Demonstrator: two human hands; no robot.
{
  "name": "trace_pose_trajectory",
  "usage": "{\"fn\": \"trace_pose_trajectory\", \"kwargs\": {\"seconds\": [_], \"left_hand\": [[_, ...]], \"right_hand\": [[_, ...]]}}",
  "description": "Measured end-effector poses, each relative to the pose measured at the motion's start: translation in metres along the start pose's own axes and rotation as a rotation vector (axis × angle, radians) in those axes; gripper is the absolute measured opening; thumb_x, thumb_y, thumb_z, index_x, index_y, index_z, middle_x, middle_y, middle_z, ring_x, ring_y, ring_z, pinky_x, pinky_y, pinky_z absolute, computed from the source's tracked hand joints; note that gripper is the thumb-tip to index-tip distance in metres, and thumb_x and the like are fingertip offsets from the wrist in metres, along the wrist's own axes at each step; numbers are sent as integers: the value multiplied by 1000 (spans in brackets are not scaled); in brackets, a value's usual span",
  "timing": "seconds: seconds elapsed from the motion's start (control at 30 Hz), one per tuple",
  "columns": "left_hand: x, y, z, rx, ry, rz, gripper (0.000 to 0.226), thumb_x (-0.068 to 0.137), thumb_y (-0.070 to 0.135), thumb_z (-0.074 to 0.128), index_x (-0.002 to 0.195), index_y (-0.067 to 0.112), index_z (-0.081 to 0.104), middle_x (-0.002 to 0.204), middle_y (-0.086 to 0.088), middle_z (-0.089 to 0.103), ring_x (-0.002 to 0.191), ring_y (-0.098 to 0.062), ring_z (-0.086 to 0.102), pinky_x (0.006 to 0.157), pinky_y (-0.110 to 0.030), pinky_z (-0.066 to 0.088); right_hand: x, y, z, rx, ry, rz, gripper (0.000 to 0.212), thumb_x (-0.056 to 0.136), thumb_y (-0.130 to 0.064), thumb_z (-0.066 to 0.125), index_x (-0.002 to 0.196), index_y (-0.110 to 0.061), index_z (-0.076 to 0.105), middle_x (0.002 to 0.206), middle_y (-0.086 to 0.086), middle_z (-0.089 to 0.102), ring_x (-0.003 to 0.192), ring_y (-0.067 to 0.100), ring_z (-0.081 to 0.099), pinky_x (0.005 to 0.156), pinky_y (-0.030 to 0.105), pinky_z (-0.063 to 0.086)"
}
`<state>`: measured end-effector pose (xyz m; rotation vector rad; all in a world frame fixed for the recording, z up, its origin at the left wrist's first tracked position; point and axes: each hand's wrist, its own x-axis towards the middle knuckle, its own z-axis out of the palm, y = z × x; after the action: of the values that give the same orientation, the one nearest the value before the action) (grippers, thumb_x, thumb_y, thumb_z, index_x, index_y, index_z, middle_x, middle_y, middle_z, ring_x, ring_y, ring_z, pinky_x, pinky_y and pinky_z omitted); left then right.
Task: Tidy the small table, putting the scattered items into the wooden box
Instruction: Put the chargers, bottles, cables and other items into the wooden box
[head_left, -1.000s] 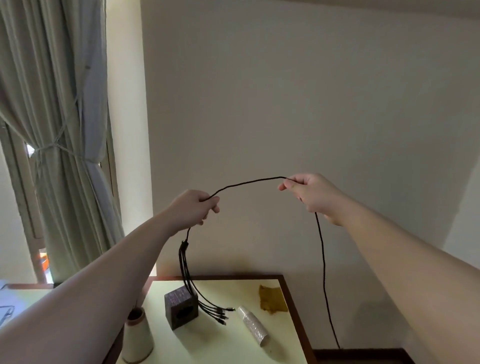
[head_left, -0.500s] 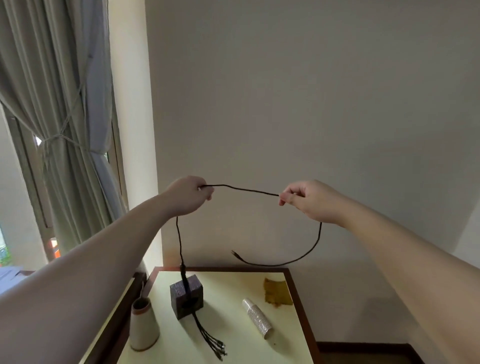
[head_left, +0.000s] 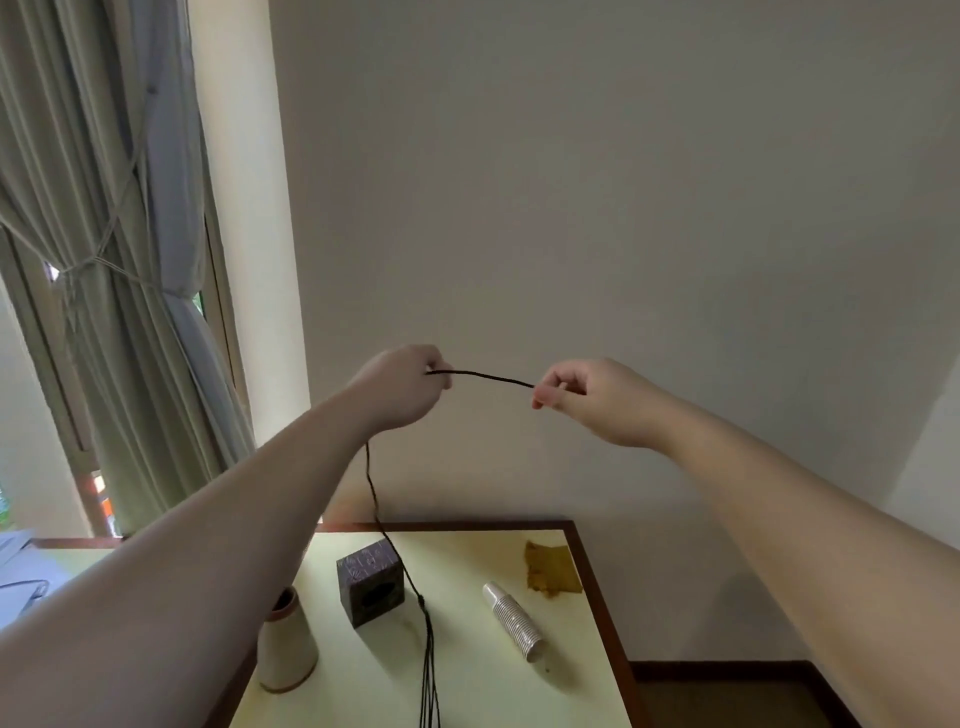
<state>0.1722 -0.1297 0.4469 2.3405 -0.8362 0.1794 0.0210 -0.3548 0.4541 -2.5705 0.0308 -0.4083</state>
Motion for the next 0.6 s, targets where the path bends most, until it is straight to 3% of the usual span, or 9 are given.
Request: {"fn": "trace_pose_trajectory", "kwargs": {"seconds": [0.13,0.4,0.5,0.6], "left_hand": [[5,33,17,-10,-28,84,18,101,25,53,103,16,68,101,-1,66,89,-24,57,71,-31,38],[-7,-33,2,184,-31,-27,24,103,33,44,102,21,65,98,-2,69,91,-26,63,76,-35,47],[-10,-1,18,253,-33,86,31,105,43,42,106,19,62,88,-4,68,88,-28,64,74,-36,48],[-11,25,28,224,28,123,30,97,54,55,109,28,54,76,5,62,79,-16,60,68,-35,47]], "right_hand": [[9,-23,14,-30,-9,-46,22,105,-43,55,97,-32,72,72,-7,55,56,4,44,56,26,36],[-19,26,-8,-102,-28,65,29,105,-49,54,91,-32,72,64,-11,52,51,3,42,59,28,35],[-9,8,11,-112,-37,33,26,106,-46,52,97,-32,71,81,-9,64,66,5,55,63,27,41],[-1,-8,19,-92,-42,-1,26,106,-50,49,102,-35,69,94,-4,70,80,13,65,71,32,52]]}}
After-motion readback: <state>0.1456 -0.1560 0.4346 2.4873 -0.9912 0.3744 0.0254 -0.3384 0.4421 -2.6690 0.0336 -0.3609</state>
